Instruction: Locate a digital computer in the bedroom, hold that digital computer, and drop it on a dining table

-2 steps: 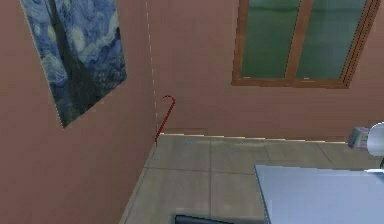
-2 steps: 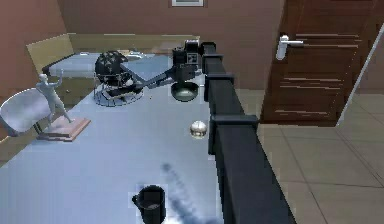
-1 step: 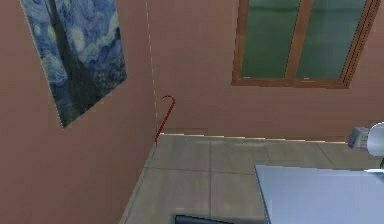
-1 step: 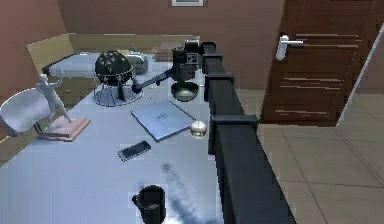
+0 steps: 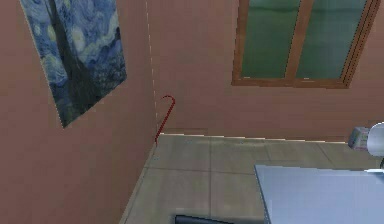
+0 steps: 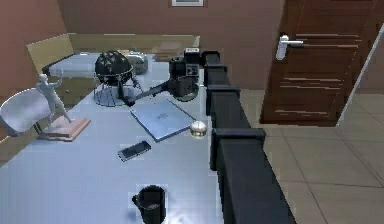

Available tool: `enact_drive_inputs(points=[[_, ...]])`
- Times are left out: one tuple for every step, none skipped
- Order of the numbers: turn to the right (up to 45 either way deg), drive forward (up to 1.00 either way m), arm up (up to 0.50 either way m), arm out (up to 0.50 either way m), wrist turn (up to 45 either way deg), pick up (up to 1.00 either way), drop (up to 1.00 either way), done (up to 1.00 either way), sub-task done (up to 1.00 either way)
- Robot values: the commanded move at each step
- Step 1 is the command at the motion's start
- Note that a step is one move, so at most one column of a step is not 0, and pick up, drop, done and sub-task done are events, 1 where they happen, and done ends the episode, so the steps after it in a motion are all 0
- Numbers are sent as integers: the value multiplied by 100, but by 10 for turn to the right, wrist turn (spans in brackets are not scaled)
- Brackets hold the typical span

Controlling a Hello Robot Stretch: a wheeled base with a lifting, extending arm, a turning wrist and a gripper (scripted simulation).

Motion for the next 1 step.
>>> enact_drive_inputs(points=[[0,0,0,0,0,0,0,100,0]])
